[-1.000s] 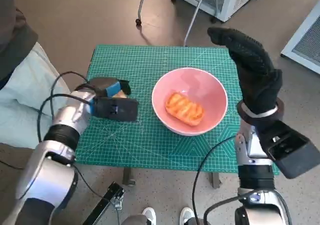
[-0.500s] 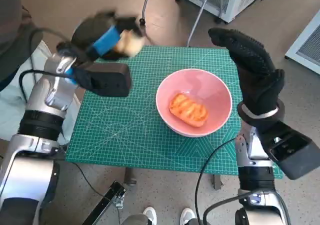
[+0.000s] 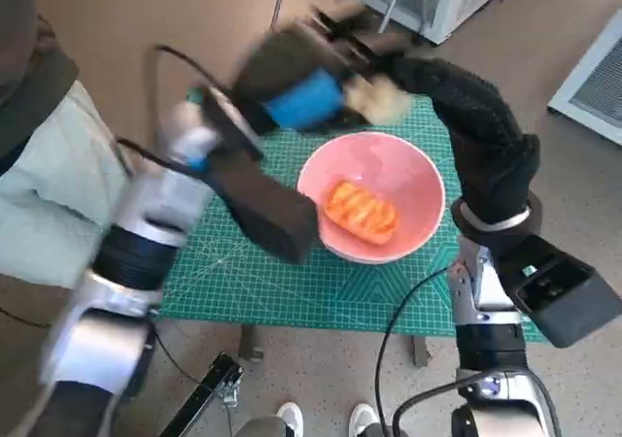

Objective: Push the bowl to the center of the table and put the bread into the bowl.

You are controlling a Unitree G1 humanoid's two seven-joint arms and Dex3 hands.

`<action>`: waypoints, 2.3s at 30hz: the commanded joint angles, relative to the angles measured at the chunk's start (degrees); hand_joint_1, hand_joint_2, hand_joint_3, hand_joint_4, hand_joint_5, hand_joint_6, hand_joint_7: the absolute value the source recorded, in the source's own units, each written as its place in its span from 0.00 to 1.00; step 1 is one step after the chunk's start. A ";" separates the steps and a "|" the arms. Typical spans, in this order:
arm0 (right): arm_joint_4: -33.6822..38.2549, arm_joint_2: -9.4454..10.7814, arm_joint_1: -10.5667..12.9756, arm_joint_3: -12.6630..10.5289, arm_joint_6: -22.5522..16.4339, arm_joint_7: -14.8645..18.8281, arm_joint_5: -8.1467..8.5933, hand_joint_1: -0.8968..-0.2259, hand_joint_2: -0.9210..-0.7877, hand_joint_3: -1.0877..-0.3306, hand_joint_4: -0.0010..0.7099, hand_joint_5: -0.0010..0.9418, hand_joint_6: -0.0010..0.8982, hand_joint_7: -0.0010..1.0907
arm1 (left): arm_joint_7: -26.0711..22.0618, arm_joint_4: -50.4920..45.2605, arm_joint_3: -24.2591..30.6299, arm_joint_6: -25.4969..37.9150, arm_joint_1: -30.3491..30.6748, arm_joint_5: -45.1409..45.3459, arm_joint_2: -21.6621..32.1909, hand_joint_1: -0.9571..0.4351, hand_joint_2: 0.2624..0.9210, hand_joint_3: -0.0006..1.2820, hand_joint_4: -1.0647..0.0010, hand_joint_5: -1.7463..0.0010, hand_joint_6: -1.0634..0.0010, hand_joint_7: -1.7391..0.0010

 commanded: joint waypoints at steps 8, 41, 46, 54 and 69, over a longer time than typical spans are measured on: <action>0.75 -0.35 0.44 -0.17 0.68 1.18 0.23 0.38 0.00 0.50 0.44 0.01 0.00 0.74 | -14.33 4.18 -5.78 13.26 3.15 0.99 -5.43 0.64 0.90 0.17 0.77 0.62 0.76 0.47; -0.70 -0.56 -2.05 -3.05 2.25 -2.81 -0.27 0.39 0.00 0.51 0.45 0.02 0.00 0.73 | -9.00 1.64 21.72 3.40 11.44 -26.67 -4.36 0.39 1.00 0.07 0.67 0.98 0.71 0.75; -0.25 -0.58 -3.05 -3.27 1.69 -5.20 -2.43 0.39 0.00 0.50 0.46 0.02 0.00 0.72 | -3.35 -5.88 26.07 0.92 16.29 -32.49 -8.68 0.39 1.00 0.15 0.67 0.99 0.72 0.78; 1.91 -1.03 -5.33 -3.46 2.24 -6.95 -3.60 0.42 0.00 0.49 0.44 0.01 0.00 0.72 | -0.24 -6.50 28.12 -6.33 20.69 -33.98 -10.01 0.34 1.00 0.25 0.76 1.00 0.80 0.81; 4.60 -1.43 -7.55 -3.05 3.63 -6.98 -4.36 0.42 0.00 0.48 0.39 0.00 0.01 0.74 | -1.65 -10.07 26.96 -6.38 24.30 -35.06 -9.73 0.33 1.00 0.27 0.81 1.00 0.82 0.84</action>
